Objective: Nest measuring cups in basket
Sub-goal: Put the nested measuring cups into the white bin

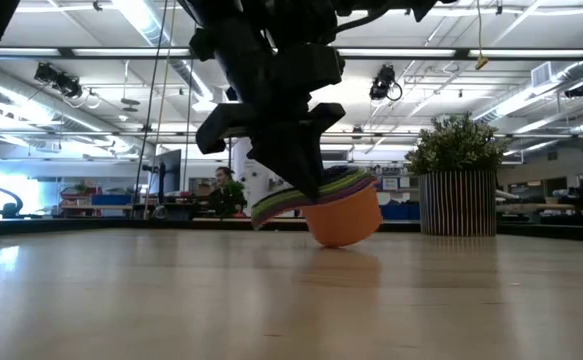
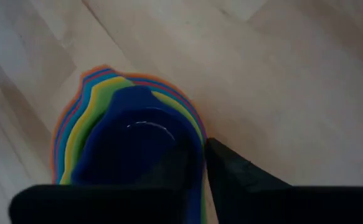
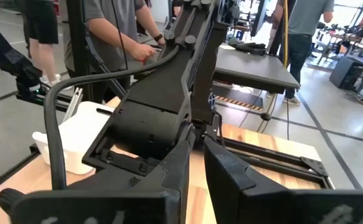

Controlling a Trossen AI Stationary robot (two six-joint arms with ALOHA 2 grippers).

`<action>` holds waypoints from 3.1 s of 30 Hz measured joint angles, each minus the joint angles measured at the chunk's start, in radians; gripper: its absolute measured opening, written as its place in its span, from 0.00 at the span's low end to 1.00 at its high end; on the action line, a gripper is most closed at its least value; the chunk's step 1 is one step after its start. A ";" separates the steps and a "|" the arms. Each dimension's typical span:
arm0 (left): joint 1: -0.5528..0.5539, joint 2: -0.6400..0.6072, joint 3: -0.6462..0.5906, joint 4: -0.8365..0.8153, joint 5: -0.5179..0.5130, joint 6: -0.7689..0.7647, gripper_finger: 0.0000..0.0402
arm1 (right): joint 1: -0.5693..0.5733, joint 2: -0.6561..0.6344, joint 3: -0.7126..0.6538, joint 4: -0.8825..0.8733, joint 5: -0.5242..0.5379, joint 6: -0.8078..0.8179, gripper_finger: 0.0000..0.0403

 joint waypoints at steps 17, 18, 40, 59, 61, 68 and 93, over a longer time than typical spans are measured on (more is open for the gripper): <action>0.001 0.002 0.000 0.007 -0.190 0.073 0.10 | -0.010 0.000 0.000 0.045 -0.008 0.114 0.14; -0.001 0.002 0.000 0.007 -0.190 0.070 0.10 | -0.015 0.000 0.000 0.045 -0.009 0.133 0.14; -0.004 0.002 0.000 0.055 -0.193 0.132 0.10 | -0.052 0.000 0.000 0.059 -0.137 0.161 0.14; -0.008 0.002 0.000 0.054 -0.317 0.135 0.23 | -0.078 -0.014 0.000 0.098 -0.209 0.235 0.14; -0.018 0.002 0.000 0.054 -0.342 0.135 0.23 | -0.088 -0.030 0.000 0.098 -0.242 0.235 0.14; -0.050 -0.003 0.006 0.045 -0.427 0.135 0.23 | -0.125 -0.103 0.000 -0.005 -0.268 0.230 0.14; 0.096 -0.005 0.347 -0.497 -0.154 -0.197 0.23 | -0.170 -0.442 0.000 -0.589 -0.266 0.070 0.14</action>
